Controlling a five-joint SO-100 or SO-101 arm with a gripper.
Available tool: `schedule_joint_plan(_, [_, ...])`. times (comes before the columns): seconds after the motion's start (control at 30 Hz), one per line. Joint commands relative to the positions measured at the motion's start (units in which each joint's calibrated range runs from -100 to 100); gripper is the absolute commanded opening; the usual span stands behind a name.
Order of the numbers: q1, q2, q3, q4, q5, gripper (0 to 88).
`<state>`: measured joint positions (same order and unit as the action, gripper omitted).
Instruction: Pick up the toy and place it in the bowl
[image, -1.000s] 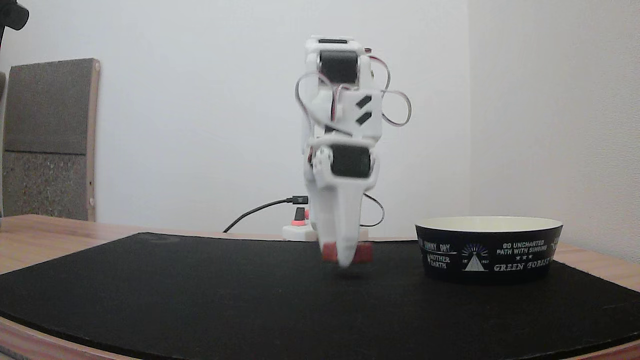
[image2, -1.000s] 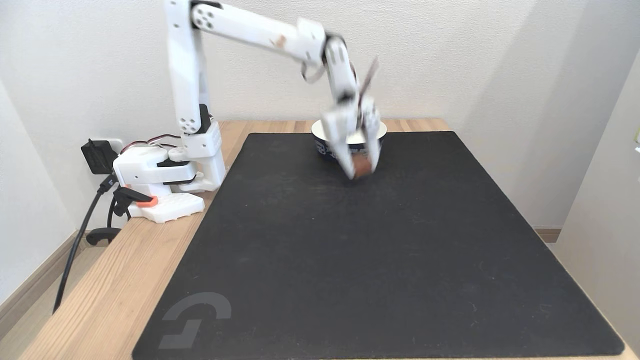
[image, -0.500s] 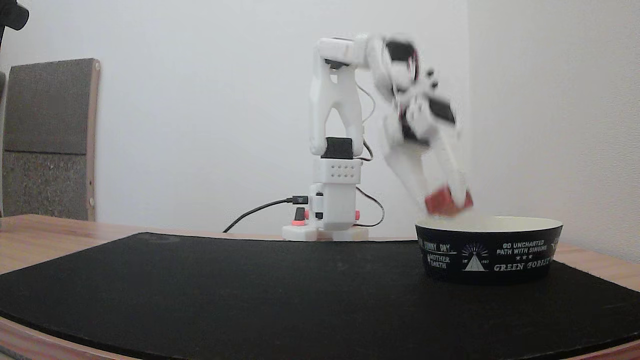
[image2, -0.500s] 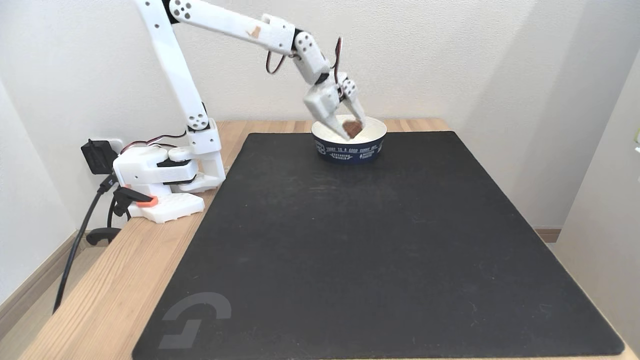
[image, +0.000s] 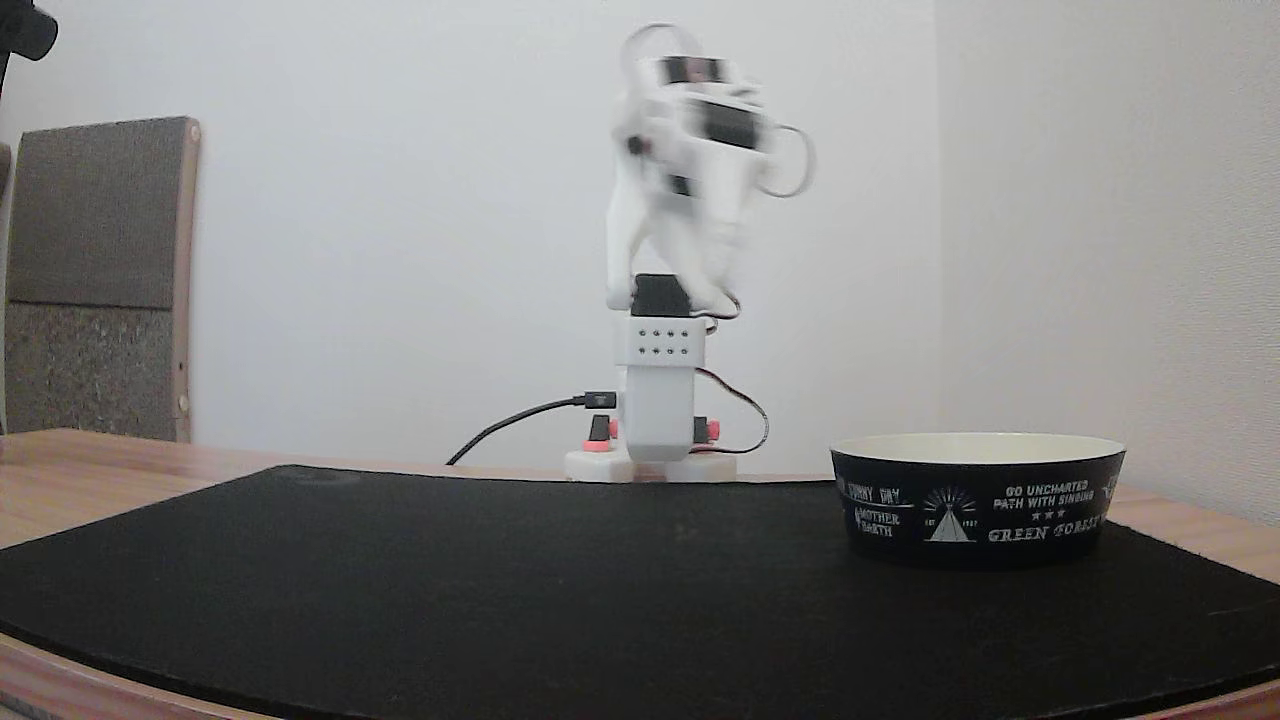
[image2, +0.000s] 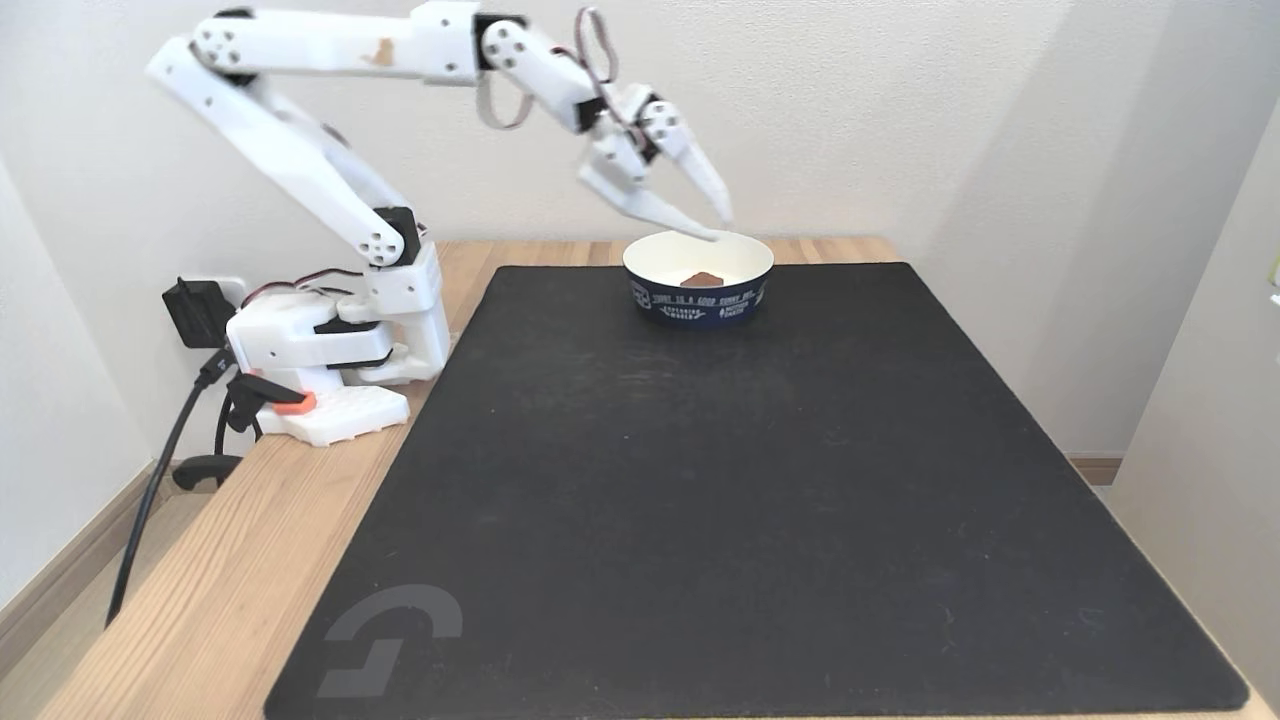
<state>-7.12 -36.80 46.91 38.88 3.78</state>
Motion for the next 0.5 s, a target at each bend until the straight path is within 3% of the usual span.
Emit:
schedule_joint_plan(0.0, [0.4,-15.8,17.6,-0.2,-8.7,4.6])
schedule_joint_plan(0.07, [-0.8,-21.8,24.2,0.2,-10.6,4.7])
schedule_joint_plan(0.3, [-6.0,-47.9,45.6,1.1,-10.3,4.7])
schedule_joint_plan(0.47, [-4.6,-62.9,52.6,10.5,-10.3,4.7])
